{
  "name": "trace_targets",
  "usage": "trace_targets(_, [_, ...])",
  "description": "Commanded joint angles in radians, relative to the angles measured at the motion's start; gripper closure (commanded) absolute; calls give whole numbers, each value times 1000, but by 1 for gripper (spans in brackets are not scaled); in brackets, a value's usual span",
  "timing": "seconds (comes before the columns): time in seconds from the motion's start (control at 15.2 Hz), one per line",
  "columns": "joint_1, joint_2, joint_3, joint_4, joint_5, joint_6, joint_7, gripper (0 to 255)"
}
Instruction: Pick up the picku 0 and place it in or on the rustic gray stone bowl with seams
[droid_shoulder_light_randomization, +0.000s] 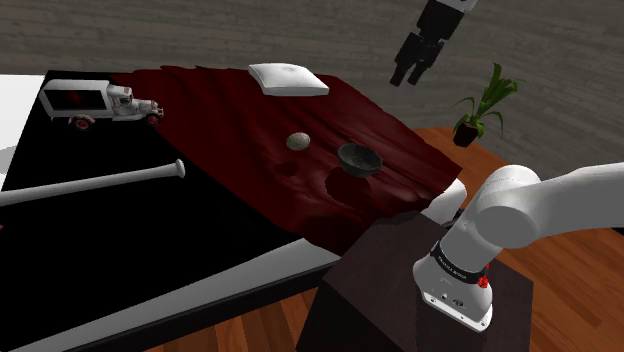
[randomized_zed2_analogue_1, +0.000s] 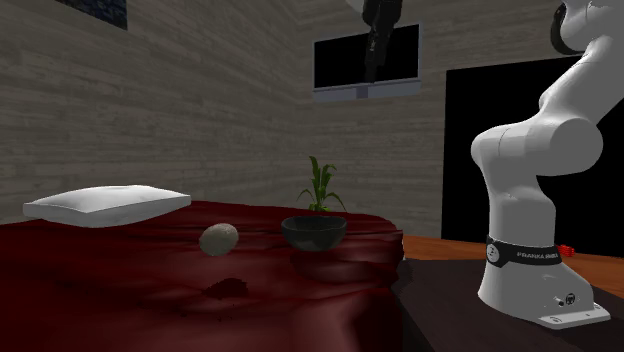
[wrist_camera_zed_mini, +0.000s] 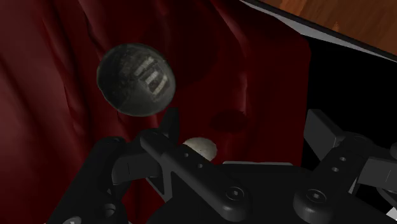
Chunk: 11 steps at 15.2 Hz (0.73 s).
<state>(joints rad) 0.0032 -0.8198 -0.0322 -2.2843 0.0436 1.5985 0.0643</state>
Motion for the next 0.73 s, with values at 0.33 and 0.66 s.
trace_targets(0.33, [21, 77, -106, -73, -7, 155, -161, 0])
trace_targets(0.66, [55, 203, -213, -100, 10, 304, -331, 0])
